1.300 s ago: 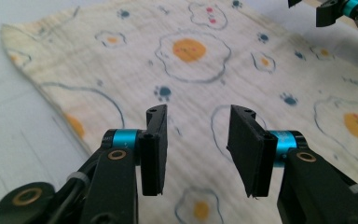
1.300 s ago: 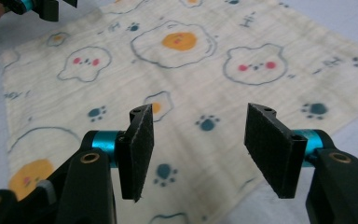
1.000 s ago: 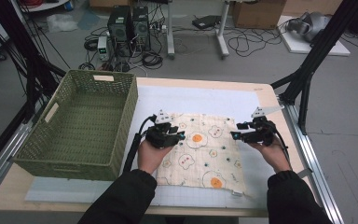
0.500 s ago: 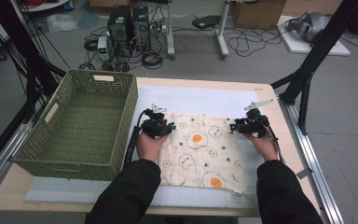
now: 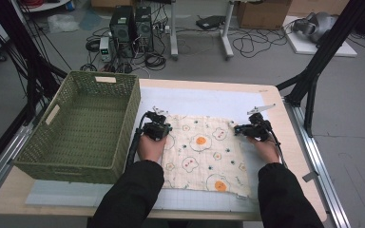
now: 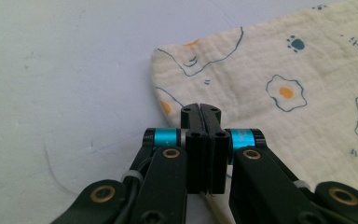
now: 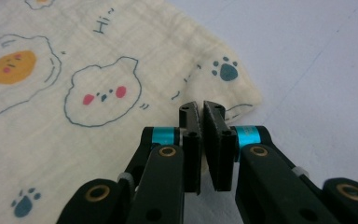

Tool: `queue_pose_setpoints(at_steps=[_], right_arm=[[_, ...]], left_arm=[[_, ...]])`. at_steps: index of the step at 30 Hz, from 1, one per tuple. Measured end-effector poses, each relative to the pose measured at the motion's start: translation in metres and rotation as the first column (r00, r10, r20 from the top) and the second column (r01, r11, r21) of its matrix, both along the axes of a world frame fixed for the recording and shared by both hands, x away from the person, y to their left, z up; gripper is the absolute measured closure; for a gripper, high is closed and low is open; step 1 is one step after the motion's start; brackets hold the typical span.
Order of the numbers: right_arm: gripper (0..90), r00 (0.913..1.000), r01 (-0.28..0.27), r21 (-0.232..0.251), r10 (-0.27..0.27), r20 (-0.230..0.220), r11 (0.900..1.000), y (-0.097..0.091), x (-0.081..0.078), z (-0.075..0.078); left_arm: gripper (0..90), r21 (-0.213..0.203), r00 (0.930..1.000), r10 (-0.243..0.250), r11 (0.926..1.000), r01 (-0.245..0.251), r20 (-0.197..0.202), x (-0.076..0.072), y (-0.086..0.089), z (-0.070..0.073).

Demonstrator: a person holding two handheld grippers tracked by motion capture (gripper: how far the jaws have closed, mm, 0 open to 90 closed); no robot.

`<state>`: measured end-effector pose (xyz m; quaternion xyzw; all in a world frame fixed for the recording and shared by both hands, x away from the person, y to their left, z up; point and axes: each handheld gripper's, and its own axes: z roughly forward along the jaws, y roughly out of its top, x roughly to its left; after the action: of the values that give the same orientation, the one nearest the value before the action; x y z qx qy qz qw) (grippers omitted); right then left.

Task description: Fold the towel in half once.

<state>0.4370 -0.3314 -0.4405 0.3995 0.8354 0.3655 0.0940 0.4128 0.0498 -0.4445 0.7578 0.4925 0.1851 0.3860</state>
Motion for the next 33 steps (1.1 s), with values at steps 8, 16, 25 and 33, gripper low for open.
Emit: queue_pose_setpoints(at_steps=[8, 16, 25, 33], right_arm=[[85.9, 0.9987, -0.05, 0.099, 0.049, 0.013, 0.9938, -0.011, -0.01, 0.017], [85.9, 0.989, -0.145, 0.17, 0.138, 0.054, 0.9747, -0.016, -0.044, 0.035], [85.8, 0.9754, -0.22, 0.161, 0.214, 0.052, 0.9621, -0.025, -0.094, 0.029], [61.7, 0.9851, -0.172, 0.176, 0.168, 0.039, 0.9693, -0.03, -0.1, 0.027]], left_arm=[[89.0, -0.104, 0.9982, -0.012, 0.9944, 0.018, 0.058, -0.014, 0.012, 0.016], [89.0, -0.136, 0.9912, -0.053, 0.9883, 0.069, 0.121, -0.052, 0.02, 0.024], [88.9, -0.113, 0.988, -0.117, 0.9853, 0.128, 0.102, -0.093, 0.026, 0.008], [62.8, -0.187, 0.985, -0.167, 0.9672, 0.172, 0.043, -0.094, 0.028, 0.014]])
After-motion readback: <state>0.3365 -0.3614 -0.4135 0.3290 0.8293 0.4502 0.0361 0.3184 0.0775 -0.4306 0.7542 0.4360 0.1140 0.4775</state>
